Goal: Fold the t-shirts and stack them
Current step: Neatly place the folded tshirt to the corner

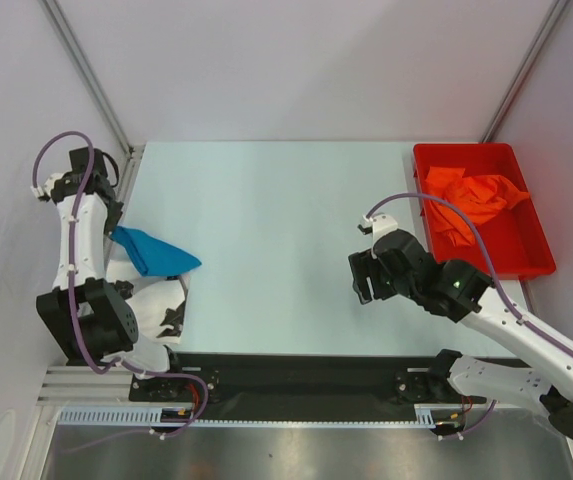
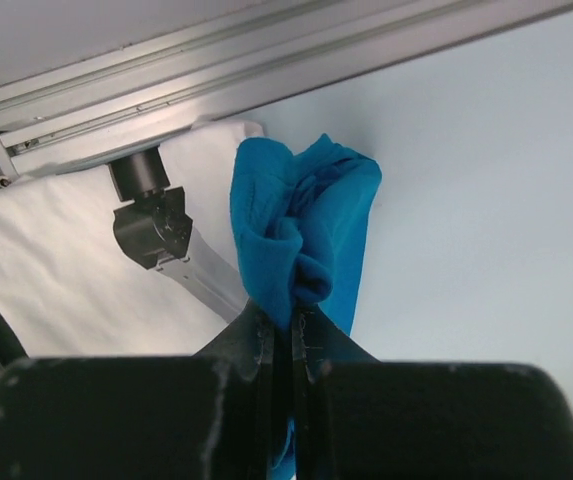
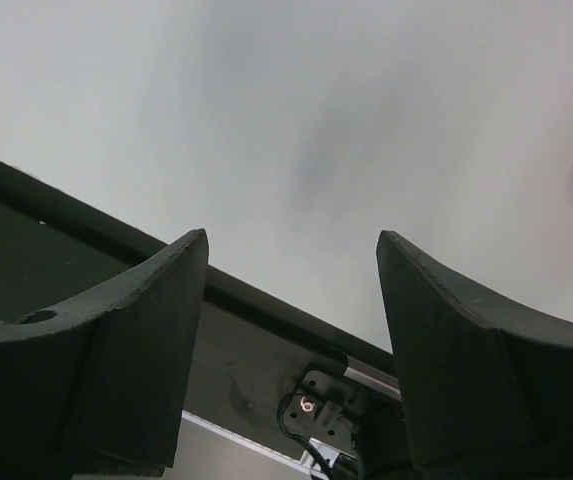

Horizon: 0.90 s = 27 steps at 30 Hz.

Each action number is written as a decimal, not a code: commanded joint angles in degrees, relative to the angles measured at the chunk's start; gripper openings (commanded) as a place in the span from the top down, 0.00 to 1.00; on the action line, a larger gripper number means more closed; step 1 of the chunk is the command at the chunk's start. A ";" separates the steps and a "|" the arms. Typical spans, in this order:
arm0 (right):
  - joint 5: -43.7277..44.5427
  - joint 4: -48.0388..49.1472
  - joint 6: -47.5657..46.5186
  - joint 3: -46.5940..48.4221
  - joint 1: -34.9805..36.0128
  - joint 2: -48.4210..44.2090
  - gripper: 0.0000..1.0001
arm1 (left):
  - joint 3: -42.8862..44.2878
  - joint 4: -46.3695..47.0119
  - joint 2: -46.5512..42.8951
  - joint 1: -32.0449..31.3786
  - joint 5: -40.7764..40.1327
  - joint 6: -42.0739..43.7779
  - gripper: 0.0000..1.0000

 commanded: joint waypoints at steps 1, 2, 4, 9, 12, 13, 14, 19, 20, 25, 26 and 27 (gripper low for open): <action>-0.20 -0.37 0.30 1.69 0.56 0.15 0.27 | 3.10 0.14 -0.69 2.21 -0.38 -1.90 1.00; -0.20 -0.37 0.39 1.69 0.65 0.32 0.27 | 2.57 0.31 -1.04 2.30 -0.91 -2.95 0.99; -0.20 -0.45 0.39 1.86 0.74 0.50 0.27 | 1.69 0.93 -2.45 2.30 -1.26 -3.83 1.00; -0.73 -0.10 0.12 2.22 1.00 1.29 0.27 | 0.20 0.23 -3.07 2.56 -0.74 -4.89 1.00; -1.08 0.34 -0.31 2.48 0.91 2.08 0.27 | -0.68 -1.01 -4.99 2.48 -2.31 -5.42 1.00; -1.08 0.34 -0.58 2.57 0.91 2.17 0.27 | -1.38 -0.83 -7.00 2.65 -2.49 -4.99 1.00; -0.99 0.34 -0.58 2.74 1.00 2.34 0.27 | -1.82 0.04 -8.07 2.82 -2.58 -4.55 1.00; -2.13 1.74 -0.40 2.22 1.00 2.96 0.27 | -4.89 -0.65 -11.24 4.14 -1.88 -4.45 1.00; -2.48 1.83 -0.40 2.04 1.00 2.96 0.27 | -5.43 -1.00 -11.85 4.14 -1.71 -4.54 1.00; -2.66 2.10 -0.31 2.21 1.35 3.22 0.26 | -9.11 -0.57 -15.19 4.23 -1.36 -4.54 1.00; -2.57 2.09 -0.31 2.04 1.44 3.22 0.26 | -9.56 -0.48 -15.80 4.23 -1.00 -4.37 1.00; -2.57 2.18 -0.31 1.87 1.44 3.05 0.26 | -9.91 -0.65 -15.98 4.32 -0.83 -4.28 1.00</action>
